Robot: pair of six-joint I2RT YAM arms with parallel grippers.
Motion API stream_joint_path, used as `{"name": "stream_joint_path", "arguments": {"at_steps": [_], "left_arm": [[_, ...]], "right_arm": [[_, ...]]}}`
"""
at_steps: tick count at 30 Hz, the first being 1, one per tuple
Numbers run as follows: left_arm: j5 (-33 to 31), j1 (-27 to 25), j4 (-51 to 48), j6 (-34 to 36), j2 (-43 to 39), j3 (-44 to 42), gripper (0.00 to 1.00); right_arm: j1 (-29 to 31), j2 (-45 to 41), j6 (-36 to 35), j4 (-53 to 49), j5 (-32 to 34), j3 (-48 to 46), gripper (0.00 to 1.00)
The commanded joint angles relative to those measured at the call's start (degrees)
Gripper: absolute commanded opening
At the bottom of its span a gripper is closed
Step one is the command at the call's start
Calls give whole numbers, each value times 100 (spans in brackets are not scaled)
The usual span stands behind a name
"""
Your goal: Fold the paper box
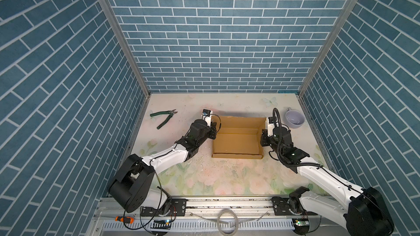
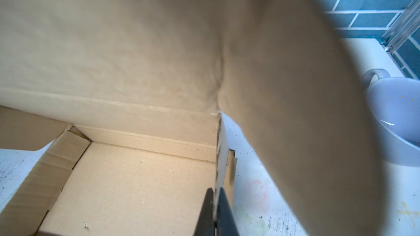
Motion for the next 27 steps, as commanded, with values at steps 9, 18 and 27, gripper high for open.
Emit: {"name": "stream_joint_path", "arguments": {"at_steps": [9, 18, 27], "left_arm": [[631, 237, -972, 119, -353, -78, 42], [576, 374, -1671, 349, -604, -105, 47], [553, 516, -327, 51, -469, -601, 48]], "right_arm": [[61, -76, -289, 335, -155, -101, 0], [51, -76, -343, 305, -132, -91, 0], [53, 65, -334, 369, -176, -64, 0]]}}
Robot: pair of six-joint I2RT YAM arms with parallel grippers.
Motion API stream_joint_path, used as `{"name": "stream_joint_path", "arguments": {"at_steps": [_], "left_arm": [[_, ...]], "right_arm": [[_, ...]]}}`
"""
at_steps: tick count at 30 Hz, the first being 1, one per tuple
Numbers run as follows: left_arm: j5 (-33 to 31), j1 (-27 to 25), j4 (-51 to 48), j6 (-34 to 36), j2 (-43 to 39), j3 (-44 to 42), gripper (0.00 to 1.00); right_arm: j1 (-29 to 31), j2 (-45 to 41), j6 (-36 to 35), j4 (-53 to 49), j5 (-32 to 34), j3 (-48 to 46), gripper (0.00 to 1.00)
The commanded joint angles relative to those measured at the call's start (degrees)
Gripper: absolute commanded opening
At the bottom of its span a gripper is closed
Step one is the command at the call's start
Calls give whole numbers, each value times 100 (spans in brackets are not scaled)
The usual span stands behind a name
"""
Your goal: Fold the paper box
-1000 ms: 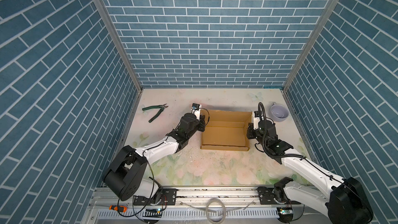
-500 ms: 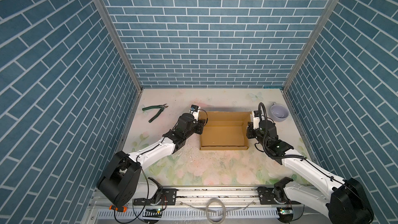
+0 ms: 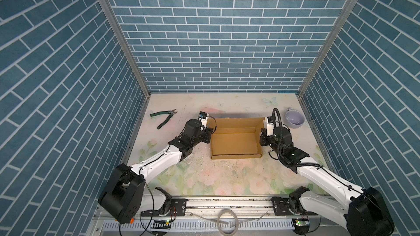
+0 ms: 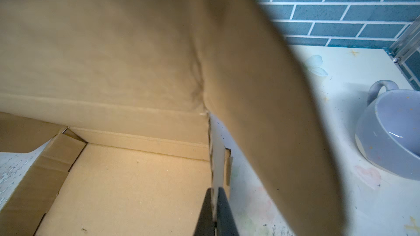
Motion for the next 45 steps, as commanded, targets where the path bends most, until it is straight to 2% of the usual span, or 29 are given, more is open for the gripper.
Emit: {"name": "stream_joint_path", "arguments": {"at_steps": [1, 3, 5, 13, 17, 22, 26, 34, 45], "left_arm": [[66, 196, 963, -347, 26, -574, 52], [253, 322, 1604, -433, -59, -959, 56], [378, 325, 1824, -294, -93, -1089, 56], [578, 326, 2017, -37, 194, -955, 45], [702, 325, 1994, -102, 361, -842, 30], [719, 166, 2077, -503, 445, -723, 14], [509, -205, 1862, -553, 499, -459, 11], [403, -451, 1895, -862, 856, -393, 9], [344, -712, 1894, -739, 1104, -662, 9]], "right_arm": [[26, 22, -187, 233, -49, -57, 0], [16, 17, -204, 207, -33, -54, 0], [10, 15, -210, 199, -37, -50, 0], [0, 72, -205, 219, -84, -34, 0], [0, 49, -205, 199, -84, -20, 0], [4, 38, -129, 192, -119, -29, 0], [19, 28, -13, 196, -133, -47, 0], [53, 50, 150, 255, -112, -124, 0], [65, -170, 294, 113, -57, -352, 0]]}}
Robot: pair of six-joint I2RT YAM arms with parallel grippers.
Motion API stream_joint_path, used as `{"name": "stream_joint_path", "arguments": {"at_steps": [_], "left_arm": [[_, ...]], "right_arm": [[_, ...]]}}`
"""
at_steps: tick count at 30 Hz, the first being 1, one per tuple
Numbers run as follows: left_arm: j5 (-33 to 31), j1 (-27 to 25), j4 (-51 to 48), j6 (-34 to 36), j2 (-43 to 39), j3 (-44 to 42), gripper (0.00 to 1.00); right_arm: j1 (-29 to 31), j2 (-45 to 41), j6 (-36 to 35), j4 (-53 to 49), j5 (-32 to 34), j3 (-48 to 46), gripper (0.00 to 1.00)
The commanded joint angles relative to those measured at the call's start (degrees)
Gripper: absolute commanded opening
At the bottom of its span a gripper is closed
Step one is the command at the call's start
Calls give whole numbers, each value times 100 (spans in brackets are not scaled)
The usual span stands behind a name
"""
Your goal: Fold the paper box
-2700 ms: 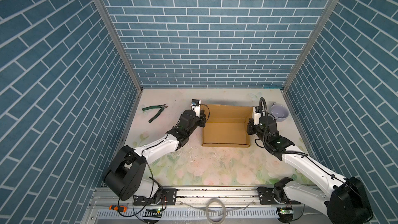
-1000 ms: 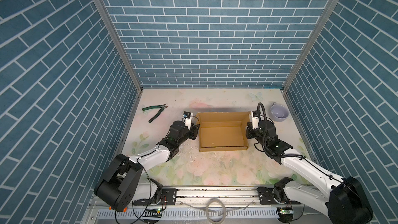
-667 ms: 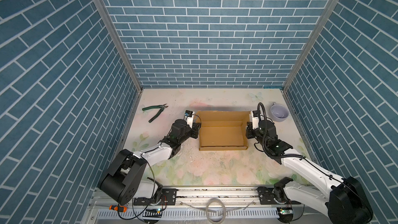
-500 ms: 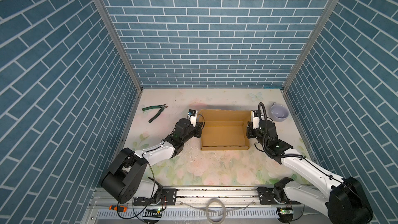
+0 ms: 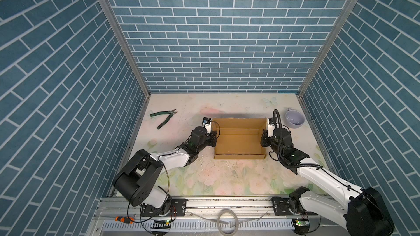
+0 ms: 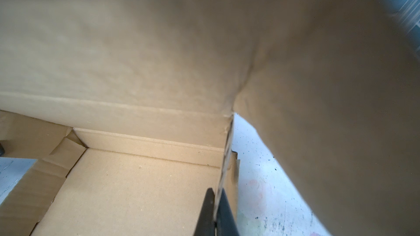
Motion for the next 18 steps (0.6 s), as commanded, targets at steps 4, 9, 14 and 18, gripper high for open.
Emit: {"name": "stream_joint_path", "arguments": {"at_steps": [4, 9, 14, 18], "left_arm": [[204, -218, -118, 414, -12, -240, 8], [254, -335, 439, 926, -55, -618, 6], [-48, -493, 1187, 1305, -11, -1126, 5], [-250, -604, 1619, 1518, 71, -1386, 5]], "right_arm": [[95, -178, 209, 123, -229, -207, 0], [90, -237, 189, 168, -480, -225, 0], [90, -350, 340, 116, -568, -336, 0], [81, -521, 466, -60, -615, -379, 0]]}}
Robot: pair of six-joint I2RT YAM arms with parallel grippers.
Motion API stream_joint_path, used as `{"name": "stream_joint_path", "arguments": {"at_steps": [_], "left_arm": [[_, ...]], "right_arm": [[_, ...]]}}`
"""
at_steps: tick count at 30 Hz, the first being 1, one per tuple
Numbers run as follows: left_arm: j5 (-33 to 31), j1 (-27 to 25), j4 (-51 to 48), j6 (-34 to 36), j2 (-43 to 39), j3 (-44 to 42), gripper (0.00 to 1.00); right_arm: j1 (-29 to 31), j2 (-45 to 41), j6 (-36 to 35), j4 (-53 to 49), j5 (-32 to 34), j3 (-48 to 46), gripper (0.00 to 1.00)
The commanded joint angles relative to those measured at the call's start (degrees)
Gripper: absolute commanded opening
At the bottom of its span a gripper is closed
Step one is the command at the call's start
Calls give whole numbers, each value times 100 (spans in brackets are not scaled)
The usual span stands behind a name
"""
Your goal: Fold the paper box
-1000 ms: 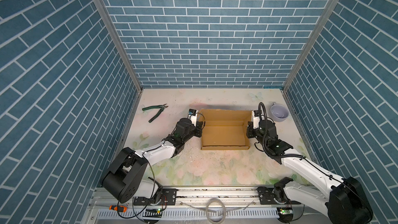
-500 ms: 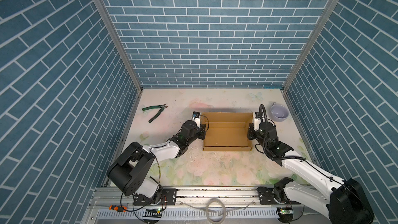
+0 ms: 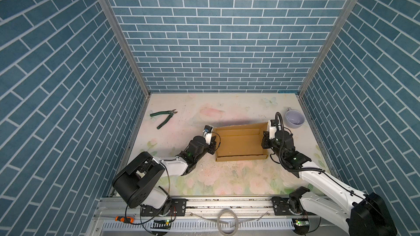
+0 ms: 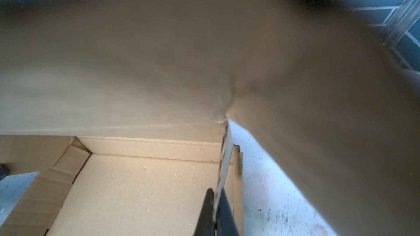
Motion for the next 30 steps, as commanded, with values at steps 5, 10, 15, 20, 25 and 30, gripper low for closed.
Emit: {"name": "stream_joint_path", "arguments": {"at_steps": [5, 10, 15, 20, 25, 30], "left_arm": [[121, -318, -78, 468, 211, -124, 4], [-391, -354, -356, 621, 75, -91, 1], [-707, -363, -506, 688, -17, -46, 1], [-1159, -381, -704, 957, -181, 17, 1], [-1308, -376, -872, 1313, -194, 125, 1], [-1340, -376, -850, 1385, -33, 244, 1]], "right_arm": [[57, -358, 319, -631, -658, 31, 13], [-106, -455, 263, -1593, -1068, 406, 25], [-190, -879, 250, -2363, -1224, 582, 37], [-240, -1243, 357, -2988, -1352, 839, 50], [-231, -1599, 346, -3532, -1373, 1193, 53], [-235, -1715, 329, -3807, -1375, 1484, 55]]}}
